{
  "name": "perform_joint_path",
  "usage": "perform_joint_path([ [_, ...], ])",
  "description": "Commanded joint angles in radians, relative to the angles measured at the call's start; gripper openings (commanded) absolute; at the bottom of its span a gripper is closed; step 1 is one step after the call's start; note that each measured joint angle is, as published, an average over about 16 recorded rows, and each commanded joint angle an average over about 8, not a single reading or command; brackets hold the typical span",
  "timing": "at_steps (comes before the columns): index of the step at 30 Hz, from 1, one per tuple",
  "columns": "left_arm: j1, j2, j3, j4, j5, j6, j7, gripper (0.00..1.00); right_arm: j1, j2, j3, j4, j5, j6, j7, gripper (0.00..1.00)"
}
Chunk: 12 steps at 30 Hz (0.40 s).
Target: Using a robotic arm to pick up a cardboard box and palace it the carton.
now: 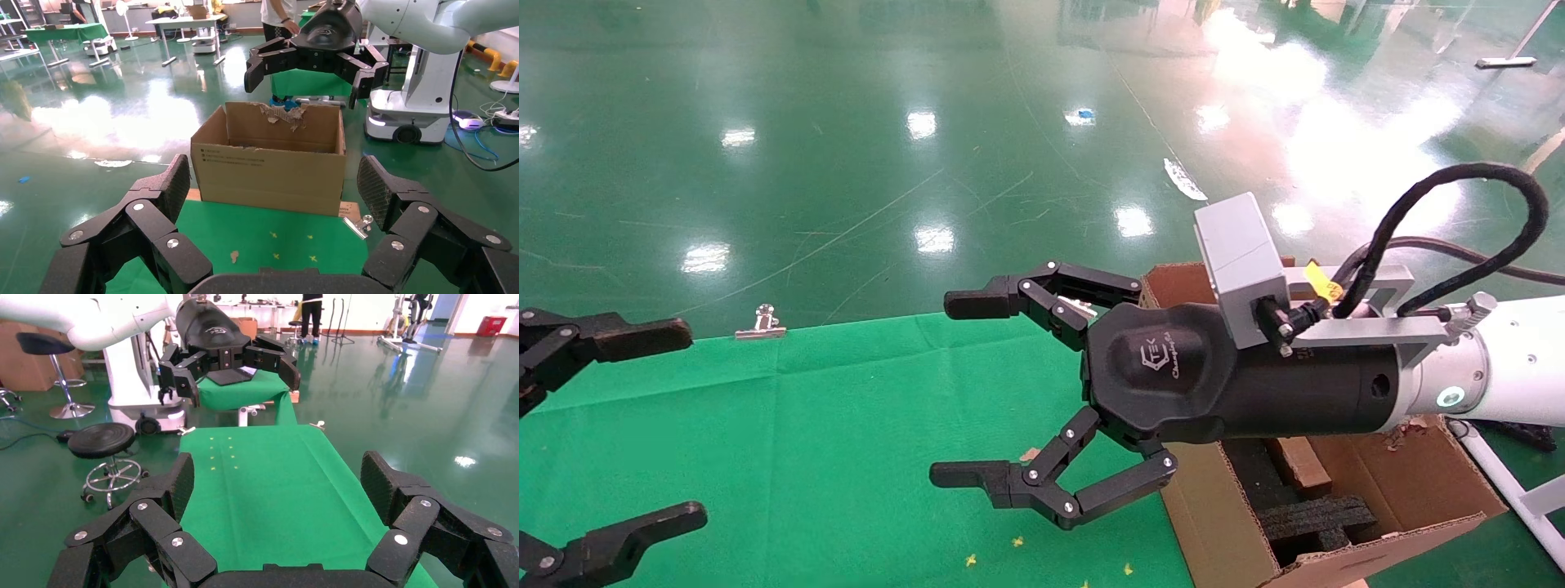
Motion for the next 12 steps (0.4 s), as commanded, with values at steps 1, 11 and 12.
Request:
perform_joint_path([
  [1,0.0,0.0,0.0,0.0,0.0,0.0,0.0,1.0,0.0,0.0,0.0,0.0,0.0,0.0,0.0,1.0],
  [11,0.0,0.0,0.0,0.0,0.0,0.0,0.0,1.0,0.0,0.0,0.0,0.0,0.0,0.0,0.0,1.0],
  [12,0.0,0.0,0.0,0.0,0.0,0.0,0.0,1.0,0.0,0.0,0.0,0.0,0.0,0.0,0.0,1.0],
])
